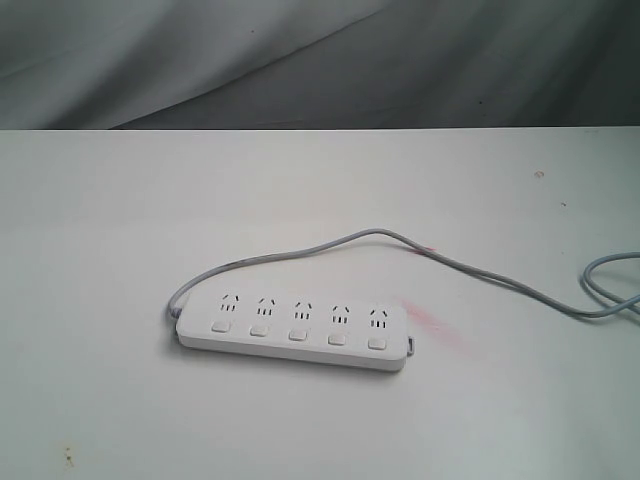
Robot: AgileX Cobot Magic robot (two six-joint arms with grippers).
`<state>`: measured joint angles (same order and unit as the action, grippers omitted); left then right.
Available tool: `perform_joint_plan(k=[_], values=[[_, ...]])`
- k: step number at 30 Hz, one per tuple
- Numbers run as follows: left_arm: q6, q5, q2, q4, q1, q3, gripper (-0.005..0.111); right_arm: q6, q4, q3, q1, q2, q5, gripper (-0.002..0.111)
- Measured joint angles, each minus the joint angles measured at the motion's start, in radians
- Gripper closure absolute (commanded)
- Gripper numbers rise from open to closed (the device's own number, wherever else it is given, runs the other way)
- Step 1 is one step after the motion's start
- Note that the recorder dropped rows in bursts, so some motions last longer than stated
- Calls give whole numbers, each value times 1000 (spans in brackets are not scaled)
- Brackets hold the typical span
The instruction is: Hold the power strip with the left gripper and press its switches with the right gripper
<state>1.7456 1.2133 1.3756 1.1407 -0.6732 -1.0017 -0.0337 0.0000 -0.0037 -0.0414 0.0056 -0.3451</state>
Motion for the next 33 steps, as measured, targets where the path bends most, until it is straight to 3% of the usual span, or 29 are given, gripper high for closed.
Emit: perform_joint_plan(k=[14, 24, 28, 33], values=[[-2, 0, 13, 11, 0, 0, 107, 0, 0, 0, 0, 0, 0, 108], [307, 4, 33, -18, 0, 0, 107, 0, 0, 0, 0, 0, 0, 108], [335, 6, 106, -53, 8, 0, 107, 0, 0, 0, 0, 0, 0, 108], [340, 4, 235, 24, 10, 0, 107, 0, 0, 0, 0, 0, 0, 108]])
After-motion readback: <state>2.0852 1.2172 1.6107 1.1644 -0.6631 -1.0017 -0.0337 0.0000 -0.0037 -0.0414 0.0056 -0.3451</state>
